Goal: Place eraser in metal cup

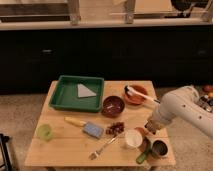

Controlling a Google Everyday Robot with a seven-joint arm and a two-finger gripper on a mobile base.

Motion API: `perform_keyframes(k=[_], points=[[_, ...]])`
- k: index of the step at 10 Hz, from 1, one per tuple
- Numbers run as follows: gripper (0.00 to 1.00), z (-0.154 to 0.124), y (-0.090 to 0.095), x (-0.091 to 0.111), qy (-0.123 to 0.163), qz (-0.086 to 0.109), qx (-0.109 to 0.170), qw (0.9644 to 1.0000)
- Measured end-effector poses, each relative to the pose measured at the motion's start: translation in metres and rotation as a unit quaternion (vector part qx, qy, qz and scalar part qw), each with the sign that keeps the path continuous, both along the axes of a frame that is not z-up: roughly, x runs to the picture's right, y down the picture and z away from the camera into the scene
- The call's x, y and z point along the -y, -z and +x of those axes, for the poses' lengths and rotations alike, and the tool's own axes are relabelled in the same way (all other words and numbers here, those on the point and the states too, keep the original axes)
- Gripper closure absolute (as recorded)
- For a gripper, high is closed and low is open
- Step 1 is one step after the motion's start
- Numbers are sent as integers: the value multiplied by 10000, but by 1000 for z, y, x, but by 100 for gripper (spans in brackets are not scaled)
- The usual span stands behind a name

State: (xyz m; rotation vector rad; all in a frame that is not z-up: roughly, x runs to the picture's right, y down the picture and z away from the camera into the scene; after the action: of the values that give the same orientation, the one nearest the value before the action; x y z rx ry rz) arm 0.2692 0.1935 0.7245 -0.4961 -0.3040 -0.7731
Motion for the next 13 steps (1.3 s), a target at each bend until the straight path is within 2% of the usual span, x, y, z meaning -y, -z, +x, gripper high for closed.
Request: perform_keyframes(k=[3, 5, 9, 13], points=[[100, 1, 27, -27, 420, -80, 207, 9989], [100, 2, 38, -40, 656, -157, 310, 9972], [100, 2, 47, -55, 1077, -387, 442, 9925], [100, 4, 50, -64, 1332, -558, 486, 9883]])
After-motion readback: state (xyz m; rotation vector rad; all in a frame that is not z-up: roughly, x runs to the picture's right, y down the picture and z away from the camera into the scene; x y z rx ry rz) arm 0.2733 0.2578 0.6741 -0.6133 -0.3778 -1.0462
